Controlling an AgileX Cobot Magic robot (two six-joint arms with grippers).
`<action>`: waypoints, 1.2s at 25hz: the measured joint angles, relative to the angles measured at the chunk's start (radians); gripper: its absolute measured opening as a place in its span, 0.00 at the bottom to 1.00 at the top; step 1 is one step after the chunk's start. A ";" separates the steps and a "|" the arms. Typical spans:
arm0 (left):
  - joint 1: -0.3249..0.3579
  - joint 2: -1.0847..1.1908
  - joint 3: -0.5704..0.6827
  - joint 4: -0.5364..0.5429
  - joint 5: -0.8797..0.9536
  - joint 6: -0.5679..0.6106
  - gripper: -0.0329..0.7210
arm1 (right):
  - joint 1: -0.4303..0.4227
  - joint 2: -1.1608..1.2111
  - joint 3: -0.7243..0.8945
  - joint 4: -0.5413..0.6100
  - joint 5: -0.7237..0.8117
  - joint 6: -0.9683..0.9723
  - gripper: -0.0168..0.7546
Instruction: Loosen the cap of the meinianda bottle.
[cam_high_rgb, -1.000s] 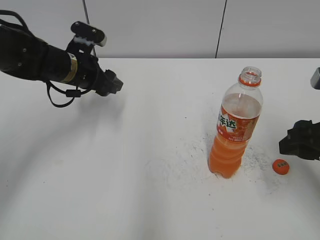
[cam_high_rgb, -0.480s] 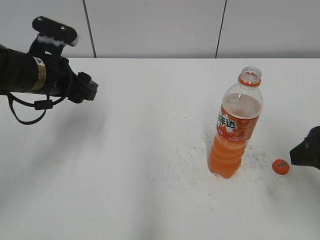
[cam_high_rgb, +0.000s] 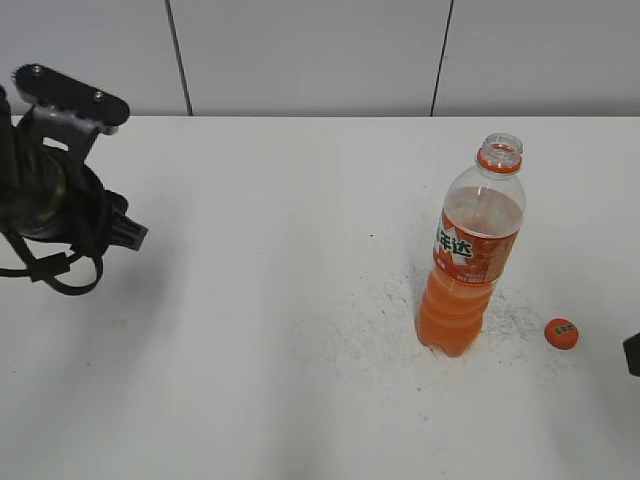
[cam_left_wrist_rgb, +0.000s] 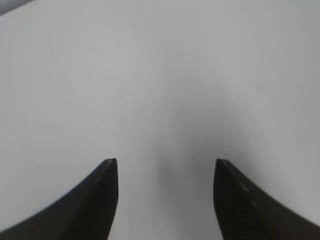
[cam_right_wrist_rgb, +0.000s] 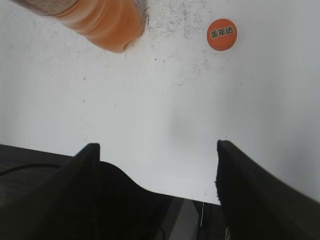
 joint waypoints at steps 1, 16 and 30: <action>-0.013 -0.021 0.000 -0.049 0.046 0.037 0.66 | 0.000 -0.020 0.000 0.000 0.013 0.000 0.71; -0.072 -0.758 0.076 -0.573 0.315 0.601 0.56 | 0.000 -0.411 0.000 -0.024 0.354 -0.019 0.71; -0.072 -1.410 0.260 -0.834 0.567 0.790 0.55 | 0.000 -0.731 0.062 -0.185 0.346 -0.042 0.71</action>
